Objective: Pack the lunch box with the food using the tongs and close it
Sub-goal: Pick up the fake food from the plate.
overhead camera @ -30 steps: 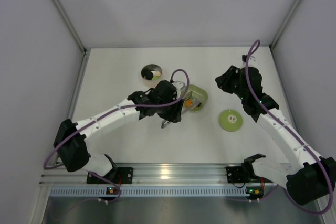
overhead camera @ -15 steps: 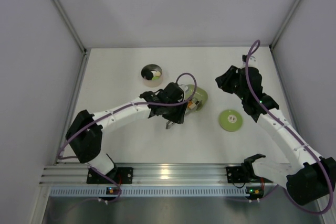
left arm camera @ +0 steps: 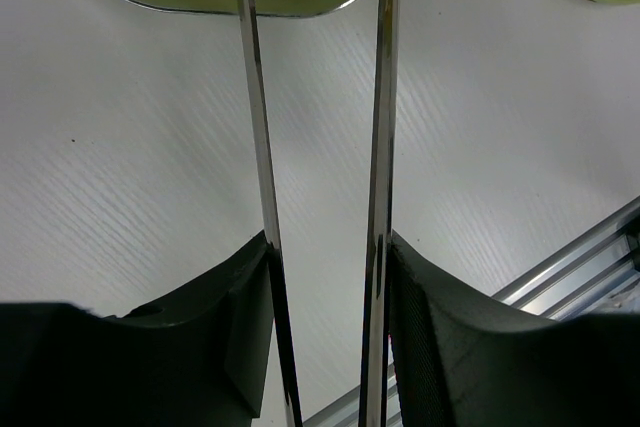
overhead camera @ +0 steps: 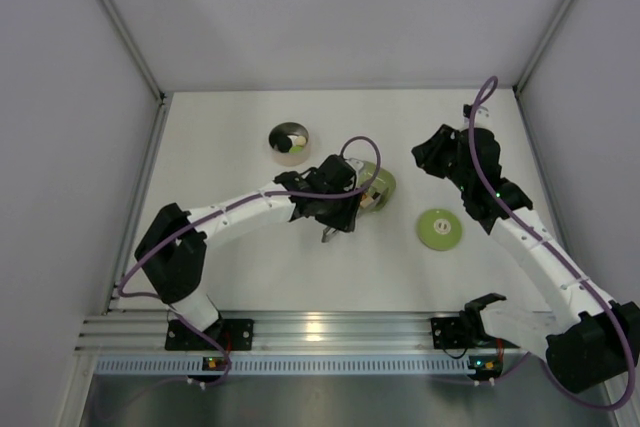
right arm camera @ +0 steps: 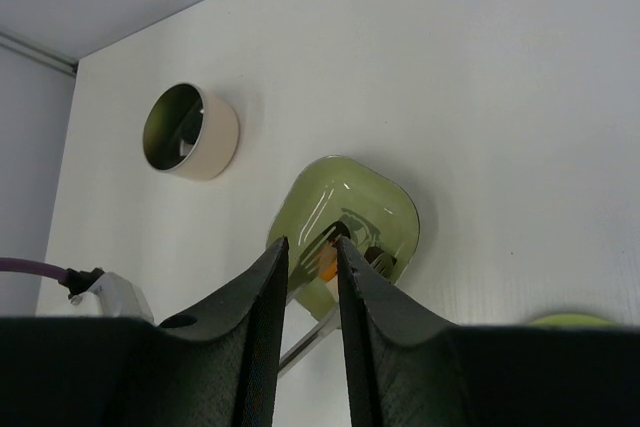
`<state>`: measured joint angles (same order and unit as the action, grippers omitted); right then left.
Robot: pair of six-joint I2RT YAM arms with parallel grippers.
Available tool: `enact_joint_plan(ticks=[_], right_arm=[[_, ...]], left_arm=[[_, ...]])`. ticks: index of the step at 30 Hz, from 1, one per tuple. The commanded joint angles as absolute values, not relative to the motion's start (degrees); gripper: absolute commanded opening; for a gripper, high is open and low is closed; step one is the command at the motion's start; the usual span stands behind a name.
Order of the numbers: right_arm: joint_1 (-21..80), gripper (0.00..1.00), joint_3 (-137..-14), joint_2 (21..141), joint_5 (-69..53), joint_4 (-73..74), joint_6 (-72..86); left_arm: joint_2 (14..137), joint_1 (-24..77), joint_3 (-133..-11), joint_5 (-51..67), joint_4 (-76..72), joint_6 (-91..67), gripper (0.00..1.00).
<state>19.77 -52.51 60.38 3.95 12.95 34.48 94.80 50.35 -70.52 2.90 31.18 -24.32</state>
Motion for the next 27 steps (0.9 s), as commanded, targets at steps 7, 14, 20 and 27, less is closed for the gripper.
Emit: enact_joint_plan(ticks=[7, 14, 20, 27], right_arm=[[20.83, 0.26, -52.56, 58.71, 5.19, 13.27, 33.31], [20.83, 0.26, -52.56, 58.53, 5.27, 13.36, 33.4], [20.83, 0.26, -52.65, 58.71, 5.01, 13.18, 33.57], [20.83, 0.26, -52.82, 58.8, 4.83, 13.18, 33.57]], left_arm=[[96.42, 50.54, -74.27, 2.37, 28.83, -24.7, 0.48], [97.03, 50.54, -74.97, 1.85, 30.41, -24.87, 0.45], [97.38, 50.54, -75.32, 1.93, 31.29, -24.79, 0.44], [98.35, 50.54, -76.55, 2.55, 32.43, -24.61, 0.4]])
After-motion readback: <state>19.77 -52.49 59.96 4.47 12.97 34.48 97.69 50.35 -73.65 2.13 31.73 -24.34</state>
